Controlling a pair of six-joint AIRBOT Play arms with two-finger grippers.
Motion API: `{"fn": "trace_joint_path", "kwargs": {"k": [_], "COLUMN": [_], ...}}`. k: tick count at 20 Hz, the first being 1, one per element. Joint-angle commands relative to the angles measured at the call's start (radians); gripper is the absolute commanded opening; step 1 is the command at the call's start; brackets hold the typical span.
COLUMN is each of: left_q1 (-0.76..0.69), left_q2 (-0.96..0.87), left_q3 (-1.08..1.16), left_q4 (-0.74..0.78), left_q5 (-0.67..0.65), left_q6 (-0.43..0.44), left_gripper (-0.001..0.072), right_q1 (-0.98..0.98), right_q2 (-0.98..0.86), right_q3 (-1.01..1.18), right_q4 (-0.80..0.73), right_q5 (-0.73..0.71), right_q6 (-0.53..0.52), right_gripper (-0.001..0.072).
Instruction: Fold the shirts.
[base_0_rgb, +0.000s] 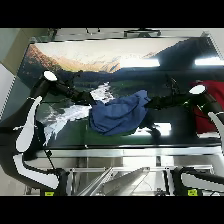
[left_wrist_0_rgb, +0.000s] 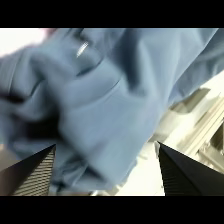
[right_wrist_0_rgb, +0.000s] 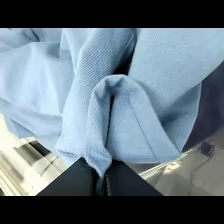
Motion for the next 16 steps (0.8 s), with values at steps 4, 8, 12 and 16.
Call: {"fn": "trace_joint_path", "kwargs": {"k": [4, 8, 12, 16], "left_q1": [0.006, -0.014, -0.048, -0.047], "left_q2": [-0.003, -0.068, -0.123, -0.013], "left_q3": [-0.192, -0.163, -0.056, 0.076], "left_q4": [-0.105, -0.266, -0.372, -0.417], "left_q5": [0.24, 0.254, 0.218, 0.103], "left_q6": [0.035, 0.082, 0.077, 0.074], "left_gripper": [0.0713, 0.0616, 0.0006, 0.0004], "right_q1": [0.0, 0.0, -0.002, -0.045], "right_q2": [0.005, 0.005, 0.007, 0.079], "right_q3": [0.002, 0.002, 0.003, 0.127], "right_q4": [-0.021, -0.021, -0.02, -0.019], "right_q5": [0.006, 0.005, 0.024, 0.216], "right_q6": [0.021, 0.023, 0.026, 0.056], "right_gripper": [0.0017, 0.0017, 0.0016, 0.0016]}}
